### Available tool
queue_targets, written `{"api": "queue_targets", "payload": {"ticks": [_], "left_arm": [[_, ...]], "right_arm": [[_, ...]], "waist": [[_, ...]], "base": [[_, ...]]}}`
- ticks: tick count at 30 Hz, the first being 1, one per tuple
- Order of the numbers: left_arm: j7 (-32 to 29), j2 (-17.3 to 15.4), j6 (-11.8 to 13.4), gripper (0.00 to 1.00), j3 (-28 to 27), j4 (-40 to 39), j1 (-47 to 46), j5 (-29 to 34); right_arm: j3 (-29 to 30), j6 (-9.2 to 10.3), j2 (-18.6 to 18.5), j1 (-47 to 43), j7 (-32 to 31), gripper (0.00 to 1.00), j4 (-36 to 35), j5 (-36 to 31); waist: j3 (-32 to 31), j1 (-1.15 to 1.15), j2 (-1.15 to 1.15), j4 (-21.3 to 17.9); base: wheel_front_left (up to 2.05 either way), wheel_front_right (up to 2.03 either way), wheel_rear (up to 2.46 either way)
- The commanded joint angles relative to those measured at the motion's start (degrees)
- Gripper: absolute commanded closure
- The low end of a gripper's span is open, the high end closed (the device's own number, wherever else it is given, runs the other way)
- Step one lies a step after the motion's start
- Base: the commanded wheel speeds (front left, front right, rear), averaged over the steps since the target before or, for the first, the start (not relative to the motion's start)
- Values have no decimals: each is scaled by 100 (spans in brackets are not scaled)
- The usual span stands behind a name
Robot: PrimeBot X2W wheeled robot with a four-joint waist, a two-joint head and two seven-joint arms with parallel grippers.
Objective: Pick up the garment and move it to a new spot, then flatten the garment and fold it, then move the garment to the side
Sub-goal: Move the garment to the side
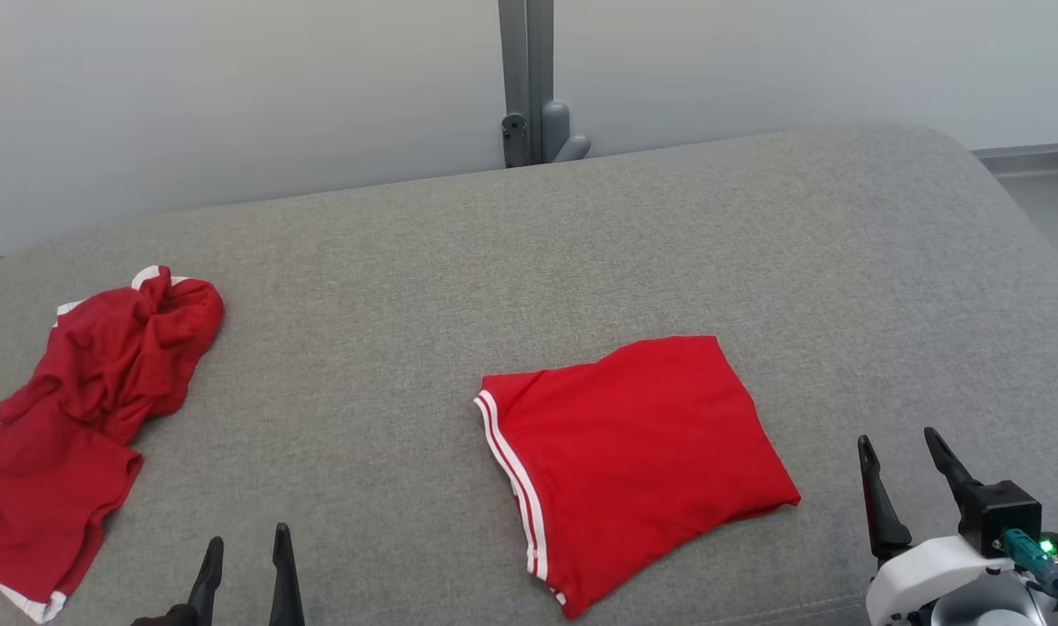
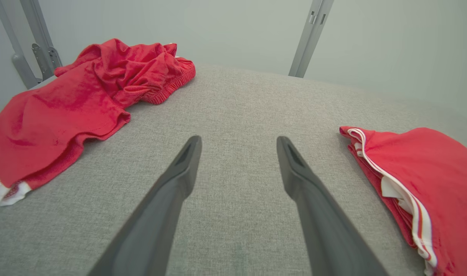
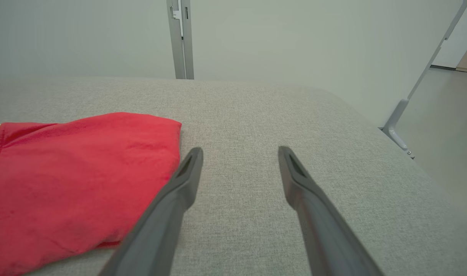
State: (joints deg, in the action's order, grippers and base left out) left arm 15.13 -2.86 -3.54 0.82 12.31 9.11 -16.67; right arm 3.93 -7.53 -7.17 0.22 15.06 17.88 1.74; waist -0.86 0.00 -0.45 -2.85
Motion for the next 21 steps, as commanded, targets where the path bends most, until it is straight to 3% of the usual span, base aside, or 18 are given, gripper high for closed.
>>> {"api": "queue_targets", "payload": {"ticks": [1, 21], "left_arm": [[0, -8, 21, 0, 2, -21, 86, 4], [0, -8, -19, 0, 34, -36, 106, 52]], "right_arm": [[-1, 8, 7, -22, 15, 0, -6, 31], [-130, 8, -18, 135, 15, 0, 172, 135]], "waist": [[-34, 0, 45, 89], [-1, 0, 45, 508]], "base": [[0, 0, 0], [0, 0, 0]]}}
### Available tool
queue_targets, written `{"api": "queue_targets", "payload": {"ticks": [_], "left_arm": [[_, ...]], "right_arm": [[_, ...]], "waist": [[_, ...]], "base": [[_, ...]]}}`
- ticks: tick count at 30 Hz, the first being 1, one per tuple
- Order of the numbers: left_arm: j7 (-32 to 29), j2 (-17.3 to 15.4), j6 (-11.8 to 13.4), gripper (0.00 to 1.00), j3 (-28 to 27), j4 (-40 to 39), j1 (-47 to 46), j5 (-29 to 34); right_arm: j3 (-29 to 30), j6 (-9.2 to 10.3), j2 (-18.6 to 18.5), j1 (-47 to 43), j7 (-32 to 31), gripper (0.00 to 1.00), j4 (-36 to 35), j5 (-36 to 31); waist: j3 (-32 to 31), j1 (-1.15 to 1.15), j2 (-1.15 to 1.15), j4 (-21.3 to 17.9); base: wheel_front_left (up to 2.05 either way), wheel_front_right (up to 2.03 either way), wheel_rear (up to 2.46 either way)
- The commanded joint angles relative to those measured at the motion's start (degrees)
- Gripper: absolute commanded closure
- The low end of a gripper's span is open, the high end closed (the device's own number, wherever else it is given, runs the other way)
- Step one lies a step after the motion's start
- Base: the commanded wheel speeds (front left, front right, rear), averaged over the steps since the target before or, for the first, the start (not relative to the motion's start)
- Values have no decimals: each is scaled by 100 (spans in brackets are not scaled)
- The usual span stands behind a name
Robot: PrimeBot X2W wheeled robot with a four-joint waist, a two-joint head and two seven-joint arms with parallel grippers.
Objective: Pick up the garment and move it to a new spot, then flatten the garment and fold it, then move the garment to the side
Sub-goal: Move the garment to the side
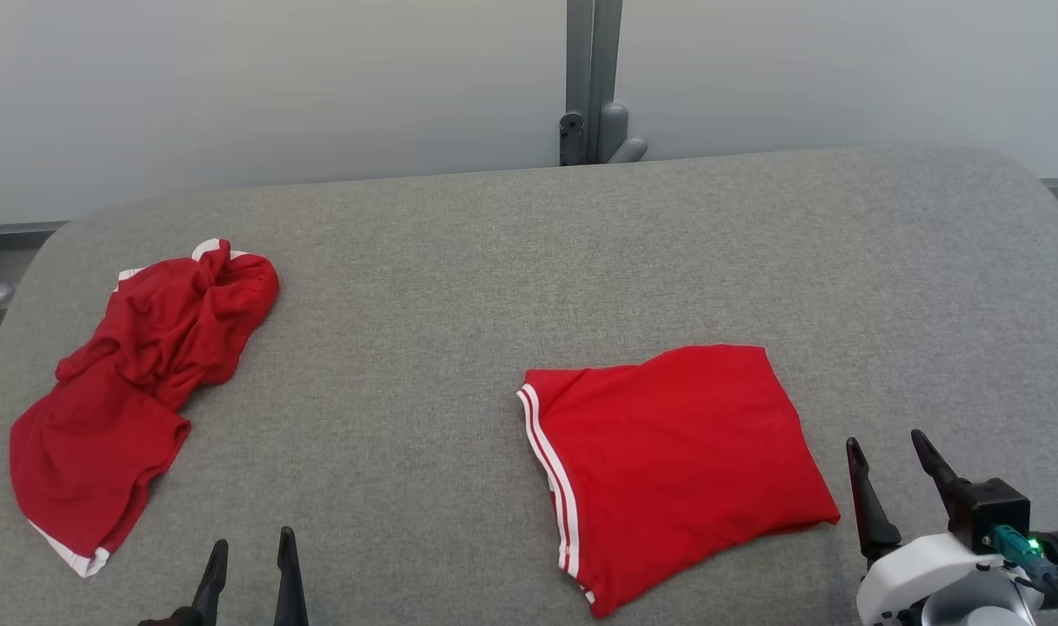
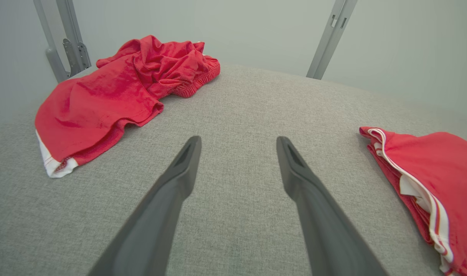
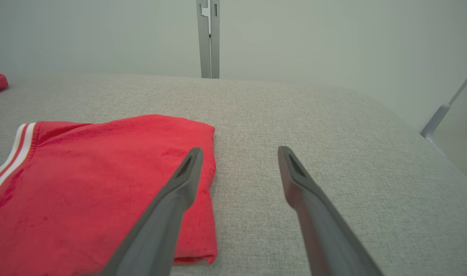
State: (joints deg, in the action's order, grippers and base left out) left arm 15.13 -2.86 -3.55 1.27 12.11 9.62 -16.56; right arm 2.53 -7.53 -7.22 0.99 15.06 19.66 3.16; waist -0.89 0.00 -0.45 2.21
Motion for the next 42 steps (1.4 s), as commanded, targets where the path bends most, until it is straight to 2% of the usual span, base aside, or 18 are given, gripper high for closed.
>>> {"api": "queue_targets", "payload": {"ticks": [1, 3, 6, 11, 14, 17, 23, 24, 25, 32, 36, 42], "left_arm": [[0, -8, -22, 0, -9, -16, 52, 44], [0, -8, -17, 0, -8, -34, 25, 43], [0, -8, -2, 0, 13, -87, -87, 27], [0, -8, -55, 0, 133, -82, -337, 101], [0, -9, -63, 0, 161, -89, -467, 106], [0, -9, -64, 0, 159, -75, -577, 109], [0, -8, -64, 0, 156, -36, -694, 92], [0, -8, -53, 0, 159, -36, -706, 84], [0, -8, -43, 0, 164, -43, -717, 74], [-1, -8, -13, 0, 176, -146, -753, 88], [-2, -9, -21, 0, 123, -289, -907, 154], [0, -22, -165, 0, 29, -422, -1376, 476]], "right_arm": [[-4, 8, -27, 77, 15, 0, 27, 42], [35, 8, -47, 251, 14, 0, 14, 269], [-55, 8, -169, 614, -452, 0, -23, 666], [-428, 9, -509, 1179, -1978, 0, 35, 1341], [-593, 8, -601, 1401, -2584, 0, 188, 1608], [-640, 8, -531, 1516, -2857, 0, 433, 1809], [-724, 6, -350, 1773, -2962, 0, 1043, 2082], [-745, 6, -339, 1815, -2913, 5, 1097, 2154], [-740, 6, -287, 1847, -2874, 100, 1145, 2274], [-994, 7, -381, 2083, -2755, 100, 1152, 2777], [-1014, 9, -531, 2409, -2594, 100, 1185, 2896], [-911, 9, -759, 3139, -2237, 100, 1518, 2774]], "waist": [[10, 0, 45, 10], [53, 0, 45, 16], [236, 0, 45, 22], [646, 0, 45, 118], [841, 0, 45, 223], [988, 0, 45, 319], [1101, 0, 45, 398], [1108, 0, 45, 398], [1114, 0, 45, 387], [1238, 0, 45, -8], [1537, 0, 45, -511], [2191, 0, 45, -1258]], "base": [[0, 0, 0], [0, 0, 0], [0, 0, 0], [0, 0, 0], [0, 0, 0], [0, 0, 0], [0, 0, 0], [0, 0, 0], [0, 0, 0], [0, 0, 0], [0, 0, 0], [0, 0, 0]]}}
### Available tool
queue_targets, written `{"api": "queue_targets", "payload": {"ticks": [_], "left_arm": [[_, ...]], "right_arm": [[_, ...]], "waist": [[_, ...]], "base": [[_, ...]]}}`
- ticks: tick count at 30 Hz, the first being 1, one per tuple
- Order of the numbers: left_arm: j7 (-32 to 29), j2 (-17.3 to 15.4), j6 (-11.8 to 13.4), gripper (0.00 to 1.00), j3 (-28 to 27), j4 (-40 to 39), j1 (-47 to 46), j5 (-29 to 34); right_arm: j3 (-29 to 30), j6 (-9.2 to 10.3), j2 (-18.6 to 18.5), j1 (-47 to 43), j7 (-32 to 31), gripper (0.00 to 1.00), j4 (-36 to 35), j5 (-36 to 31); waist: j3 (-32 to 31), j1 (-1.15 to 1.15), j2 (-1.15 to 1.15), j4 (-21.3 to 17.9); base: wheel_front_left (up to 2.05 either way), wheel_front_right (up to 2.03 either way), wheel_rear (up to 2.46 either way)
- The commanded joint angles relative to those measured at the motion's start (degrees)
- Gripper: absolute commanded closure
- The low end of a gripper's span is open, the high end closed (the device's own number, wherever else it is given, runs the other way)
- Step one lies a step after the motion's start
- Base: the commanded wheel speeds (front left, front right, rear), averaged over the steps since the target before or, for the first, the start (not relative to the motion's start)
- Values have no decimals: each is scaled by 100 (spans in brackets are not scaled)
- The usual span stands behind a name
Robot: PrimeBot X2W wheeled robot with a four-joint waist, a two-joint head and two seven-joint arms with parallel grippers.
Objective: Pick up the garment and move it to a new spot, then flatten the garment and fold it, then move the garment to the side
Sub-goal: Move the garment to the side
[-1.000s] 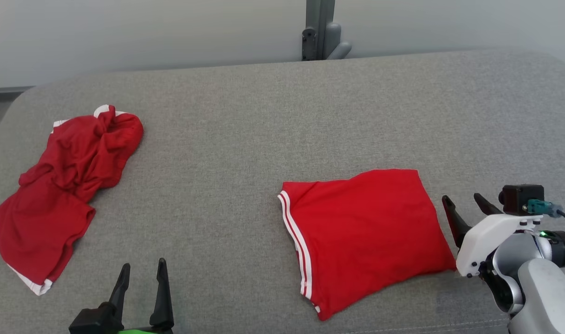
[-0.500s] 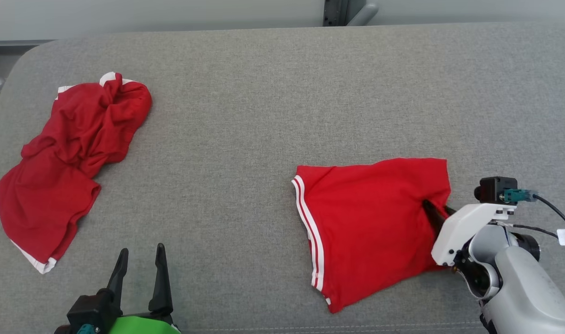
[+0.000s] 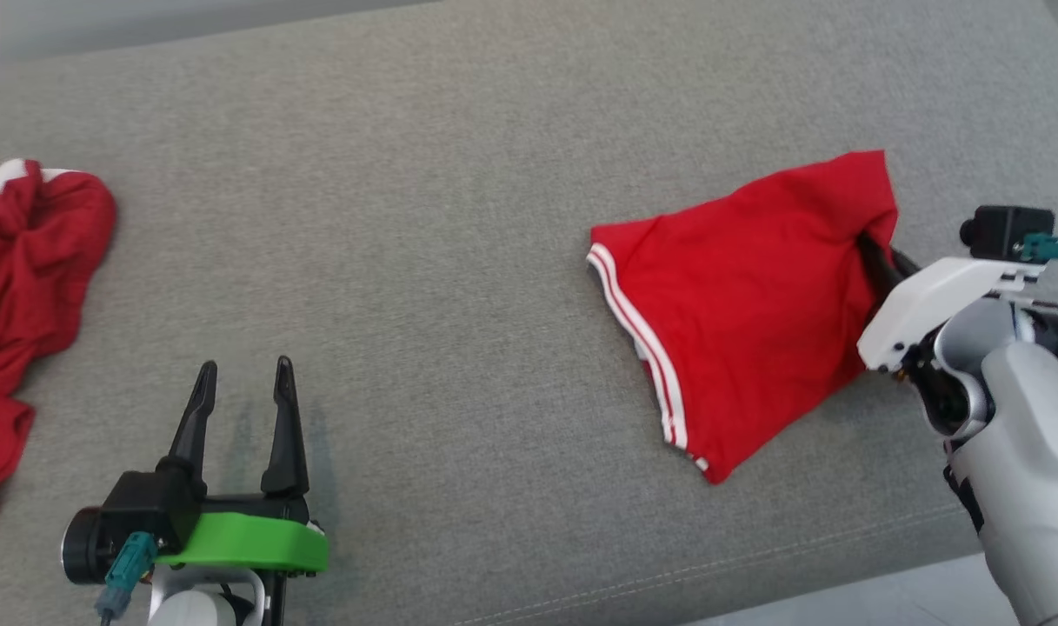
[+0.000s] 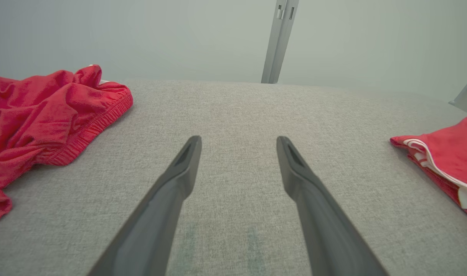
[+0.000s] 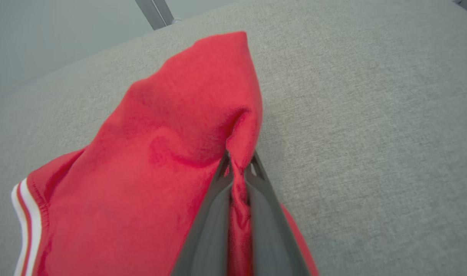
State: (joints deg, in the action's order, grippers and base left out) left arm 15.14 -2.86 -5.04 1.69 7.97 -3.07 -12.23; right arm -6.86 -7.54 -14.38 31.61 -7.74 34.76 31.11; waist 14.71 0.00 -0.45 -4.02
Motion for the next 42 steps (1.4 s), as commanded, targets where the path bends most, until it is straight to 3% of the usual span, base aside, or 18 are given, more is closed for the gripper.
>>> {"api": "queue_targets", "payload": {"ticks": [1, 9, 20, 26, 27, 28, 36, 42], "left_arm": [[-2, -33, -44, 0, -35, -25, -176, 67], [-2, -409, -139, 0, -290, -171, -550, 354], [-6, -420, -167, 0, -488, -474, -250, 476], [-6, -347, -186, 0, -506, -585, -113, 485], [-6, -330, -189, 0, -513, -599, -112, 486], [-6, -309, -190, 0, -516, -604, -102, 490], [-4, -198, -197, 0, -588, -585, -77, 475], [-3, -74, -199, 0, -551, -468, -10, 355]], "right_arm": [[54, 10, -65, 203, 107, 100, 88, -19], [480, 10, -456, 1434, 831, 100, 1066, -262], [1354, 10, -1393, 2646, 1507, 100, 2576, -1079], [1688, 10, -1703, 3062, 1794, 100, 3213, -1702], [1749, 10, -1770, 3104, 1870, 59, 3309, -1844], [1818, 10, -1796, 3135, 1931, 0, 3403, -1983], [2281, 10, -1790, 2999, 2268, 0, 3370, -2943], [2677, 10, -1407, 2304, 2291, 0, 2087, -3471]], "waist": [[736, 0, 45, -727], [1524, 0, 45, -1068], [1741, 0, 45, -485], [1734, 0, 45, -299], [1734, 0, 45, -290], [1722, 0, 45, -286], [1375, 0, 45, -395], [739, 0, 45, -404]], "base": [[0, 0, 0], [0, 0, 0], [0, 0, 0], [0, 0, 0], [0, 0, 0], [0, 0, 0], [0, 0, 0], [0, 0, 0]]}}
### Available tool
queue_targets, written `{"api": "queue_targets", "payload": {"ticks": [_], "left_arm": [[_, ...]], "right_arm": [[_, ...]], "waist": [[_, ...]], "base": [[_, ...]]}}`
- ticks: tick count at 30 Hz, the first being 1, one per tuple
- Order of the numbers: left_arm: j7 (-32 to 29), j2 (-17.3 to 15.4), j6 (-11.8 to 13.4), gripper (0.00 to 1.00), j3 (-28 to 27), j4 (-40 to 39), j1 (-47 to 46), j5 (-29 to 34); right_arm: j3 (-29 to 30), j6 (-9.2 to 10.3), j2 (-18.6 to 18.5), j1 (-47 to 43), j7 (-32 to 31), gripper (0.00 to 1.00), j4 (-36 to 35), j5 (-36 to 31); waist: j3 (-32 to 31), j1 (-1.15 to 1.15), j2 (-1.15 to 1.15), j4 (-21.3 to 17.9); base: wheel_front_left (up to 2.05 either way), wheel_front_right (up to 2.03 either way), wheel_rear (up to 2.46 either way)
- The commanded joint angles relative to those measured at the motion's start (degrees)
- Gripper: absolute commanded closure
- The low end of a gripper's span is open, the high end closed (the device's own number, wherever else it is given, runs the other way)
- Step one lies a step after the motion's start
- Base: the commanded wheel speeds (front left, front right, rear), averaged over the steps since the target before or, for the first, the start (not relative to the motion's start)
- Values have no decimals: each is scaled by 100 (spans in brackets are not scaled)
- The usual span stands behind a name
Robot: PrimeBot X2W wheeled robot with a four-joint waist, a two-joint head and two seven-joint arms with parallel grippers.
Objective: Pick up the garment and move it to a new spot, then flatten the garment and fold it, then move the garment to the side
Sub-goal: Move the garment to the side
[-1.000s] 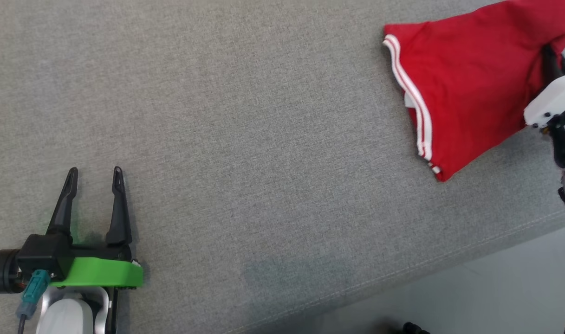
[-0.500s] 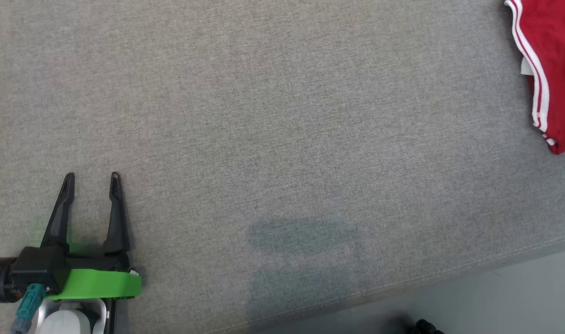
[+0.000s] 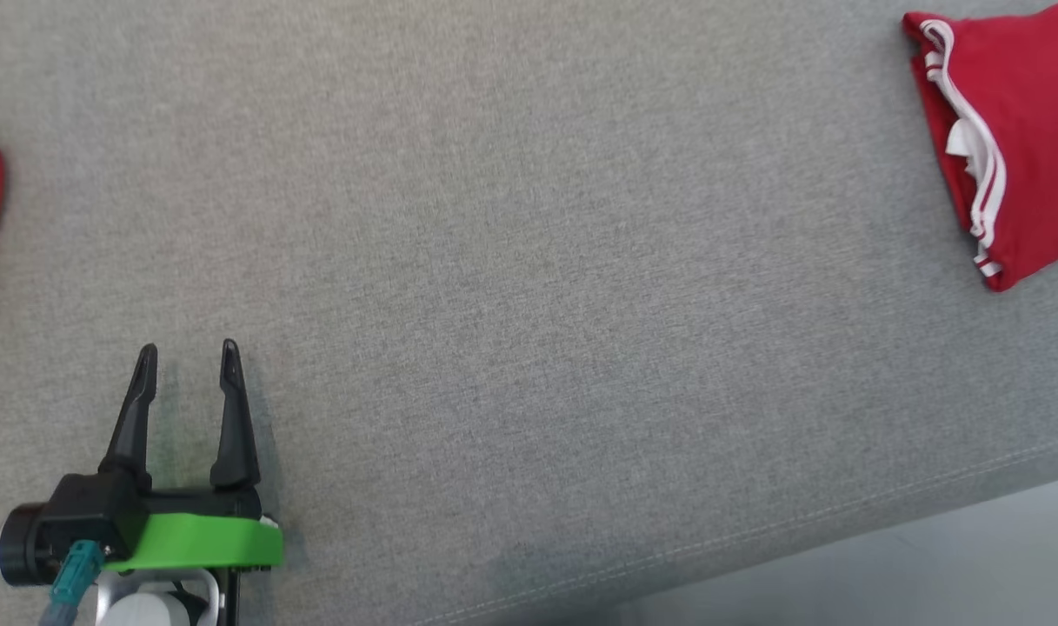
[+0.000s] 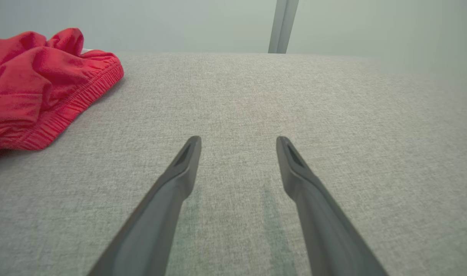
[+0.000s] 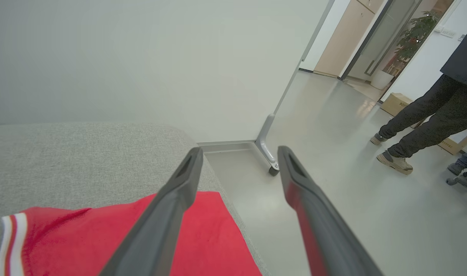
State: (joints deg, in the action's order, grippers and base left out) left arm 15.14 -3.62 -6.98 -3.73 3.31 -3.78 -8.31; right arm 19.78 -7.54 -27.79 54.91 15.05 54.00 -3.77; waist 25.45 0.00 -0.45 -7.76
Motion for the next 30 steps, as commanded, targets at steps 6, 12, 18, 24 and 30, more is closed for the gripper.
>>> {"api": "queue_targets", "payload": {"ticks": [6, 12, 18, 24, 30], "left_arm": [[-3, 57, 32, 0, -19, 202, 320, -83], [-3, 68, 104, 0, 8, 306, 616, -193], [-3, 67, 203, 0, 66, 340, 922, -337], [-3, 68, 222, 0, 73, 378, 1126, -327], [-3, 68, 209, 0, 84, 554, 1178, -318]], "right_arm": [[-60, 10, 580, -1313, 14, 0, -1524, -32], [-543, 10, 1191, -2854, 14, 0, -3136, 279], [-1137, 10, 1737, -4218, 15, 0, -4043, 467], [-1521, 10, 2203, -5104, 16, 0, -4380, 396], [-1739, 10, 2414, -5689, 16, 0, -4393, 248]], "waist": [[-1116, 0, 45, 47], [-1705, 0, 45, 303], [-2048, 0, 45, 568], [-2257, 0, 45, 689], [-2489, 0, 45, 823]], "base": [[0, 0, 0], [0, 0, 0], [0, 0, 0], [0, 0, 0], [0, 0, 0]]}}
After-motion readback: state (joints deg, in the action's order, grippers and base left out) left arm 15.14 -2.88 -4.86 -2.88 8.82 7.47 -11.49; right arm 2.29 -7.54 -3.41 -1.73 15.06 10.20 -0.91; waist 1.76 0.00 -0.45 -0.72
